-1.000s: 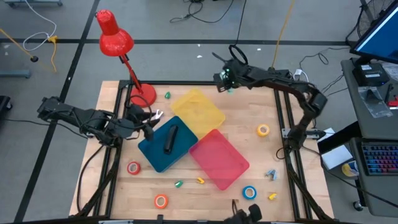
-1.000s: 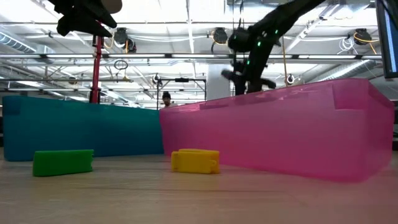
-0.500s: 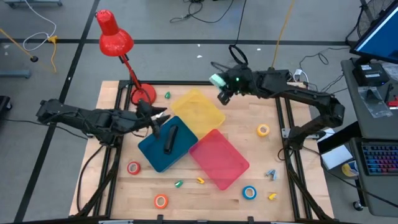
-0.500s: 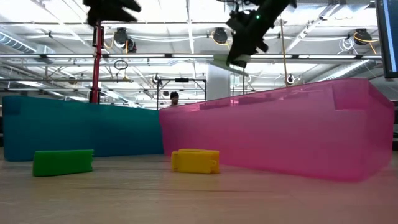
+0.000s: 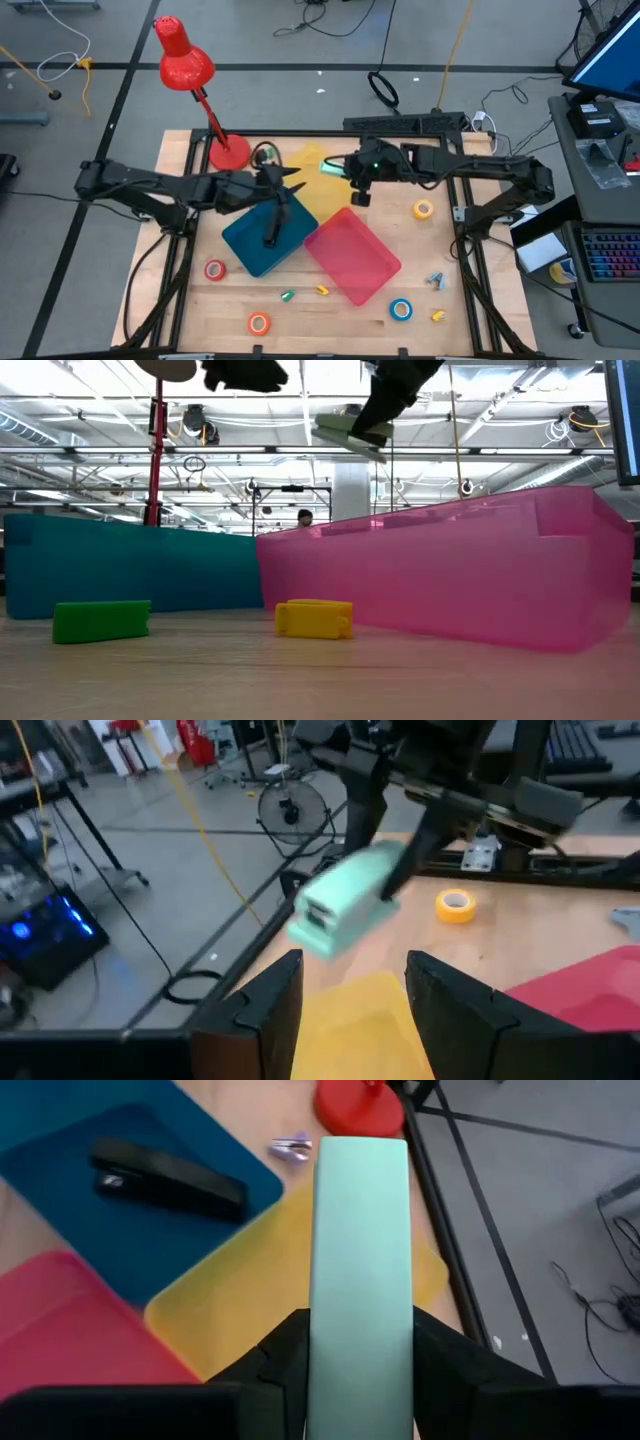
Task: Pick and place Stapler, Stapler remover, tape
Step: Put the large light green stapler into the blue bin
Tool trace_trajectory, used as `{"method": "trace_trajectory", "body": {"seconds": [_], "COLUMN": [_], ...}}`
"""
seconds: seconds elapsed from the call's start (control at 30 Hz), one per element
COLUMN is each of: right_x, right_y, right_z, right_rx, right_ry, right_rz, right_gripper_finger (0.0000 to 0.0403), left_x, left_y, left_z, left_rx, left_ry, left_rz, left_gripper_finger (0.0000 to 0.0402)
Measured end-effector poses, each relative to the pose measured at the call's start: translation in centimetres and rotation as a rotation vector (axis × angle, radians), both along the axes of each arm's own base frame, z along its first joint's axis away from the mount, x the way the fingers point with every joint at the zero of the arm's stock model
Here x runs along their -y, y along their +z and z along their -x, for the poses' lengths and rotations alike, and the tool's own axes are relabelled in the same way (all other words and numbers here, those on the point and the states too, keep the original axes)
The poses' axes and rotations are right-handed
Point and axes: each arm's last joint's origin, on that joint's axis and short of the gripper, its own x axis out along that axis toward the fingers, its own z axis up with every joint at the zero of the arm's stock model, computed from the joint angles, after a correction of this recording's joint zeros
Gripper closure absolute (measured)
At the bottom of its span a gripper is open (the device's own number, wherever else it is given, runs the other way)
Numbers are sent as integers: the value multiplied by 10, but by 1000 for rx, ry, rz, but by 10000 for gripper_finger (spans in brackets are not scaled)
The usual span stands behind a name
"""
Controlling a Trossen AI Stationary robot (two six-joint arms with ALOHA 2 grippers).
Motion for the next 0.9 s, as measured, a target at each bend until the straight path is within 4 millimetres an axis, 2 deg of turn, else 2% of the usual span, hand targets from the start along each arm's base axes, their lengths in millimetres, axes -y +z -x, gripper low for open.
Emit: {"method": "trace_trajectory", "body": {"seconds": [0.27, 0.43, 0.7, 0.9], "right_x": [-11, -13, -14, -22], "right_y": [-2, -5, -6, -6], "right_z": [0, 2, 3, 2], "right_rx": [-32, -64, -81, -82], "right_ry": [37, 40, 45, 73], "right_rz": [-4, -8, -11, -5], "right_gripper_finger": [287, 287, 287, 287], "left_x": [-6, -7, -12, -23], "left_y": [15, 19, 13, 7], "left_z": [-36, -57, -85, -92], "left_rx": [-171, -273, -333, -354], "left_ry": [-11, -22, -79, -88], "left_rz": [-68, -91, -112, -92], "left_gripper_finger": [223, 204, 175, 174]}}
